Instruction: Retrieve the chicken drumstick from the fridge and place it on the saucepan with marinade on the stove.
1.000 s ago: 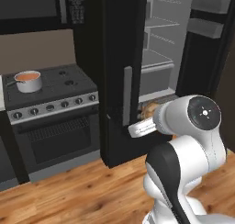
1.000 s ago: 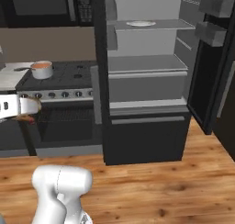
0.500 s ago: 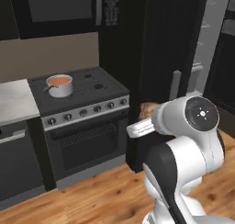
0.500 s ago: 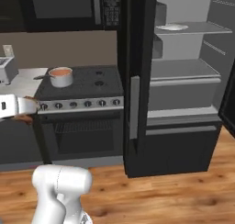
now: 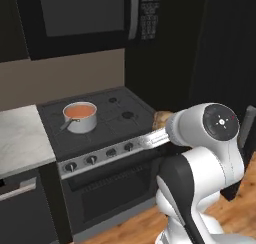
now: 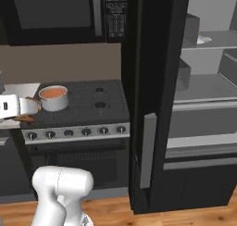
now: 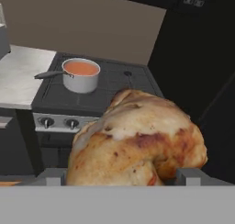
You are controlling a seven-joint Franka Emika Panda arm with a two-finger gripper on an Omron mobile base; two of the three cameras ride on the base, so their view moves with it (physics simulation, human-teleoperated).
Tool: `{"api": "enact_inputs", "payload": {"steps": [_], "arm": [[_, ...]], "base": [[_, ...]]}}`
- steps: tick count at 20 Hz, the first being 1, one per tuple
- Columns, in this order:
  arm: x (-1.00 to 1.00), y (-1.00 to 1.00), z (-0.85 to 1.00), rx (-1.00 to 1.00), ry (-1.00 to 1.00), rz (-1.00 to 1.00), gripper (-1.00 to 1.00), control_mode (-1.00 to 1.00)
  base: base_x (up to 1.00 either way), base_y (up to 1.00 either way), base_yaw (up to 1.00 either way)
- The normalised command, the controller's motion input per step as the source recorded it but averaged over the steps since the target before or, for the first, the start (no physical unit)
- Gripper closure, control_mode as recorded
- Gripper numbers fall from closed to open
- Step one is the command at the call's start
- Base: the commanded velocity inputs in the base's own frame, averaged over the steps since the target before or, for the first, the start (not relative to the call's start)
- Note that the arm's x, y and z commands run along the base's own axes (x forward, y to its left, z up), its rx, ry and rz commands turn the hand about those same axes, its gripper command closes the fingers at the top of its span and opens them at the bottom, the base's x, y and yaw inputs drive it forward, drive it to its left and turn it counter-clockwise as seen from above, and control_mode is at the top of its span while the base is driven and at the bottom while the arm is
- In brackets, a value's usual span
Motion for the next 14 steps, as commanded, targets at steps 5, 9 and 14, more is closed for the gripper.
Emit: {"api": "enact_inputs", "payload": {"steps": [5, 9, 14], "arm": [[0.0, 0.0, 0.0, 0.0, 0.0, 0.0, 1.0, 1.0], [0.0, 0.0, 0.0, 0.0, 0.0, 0.0, 1.0, 1.0], [0.0, 0.0, 0.0, 0.0, 0.0, 0.0, 1.0, 1.0]], "base": [[0.75, 0.12, 0.0], [0.62, 0.41, 0.0], [0.26, 0.56, 0.01]]}}
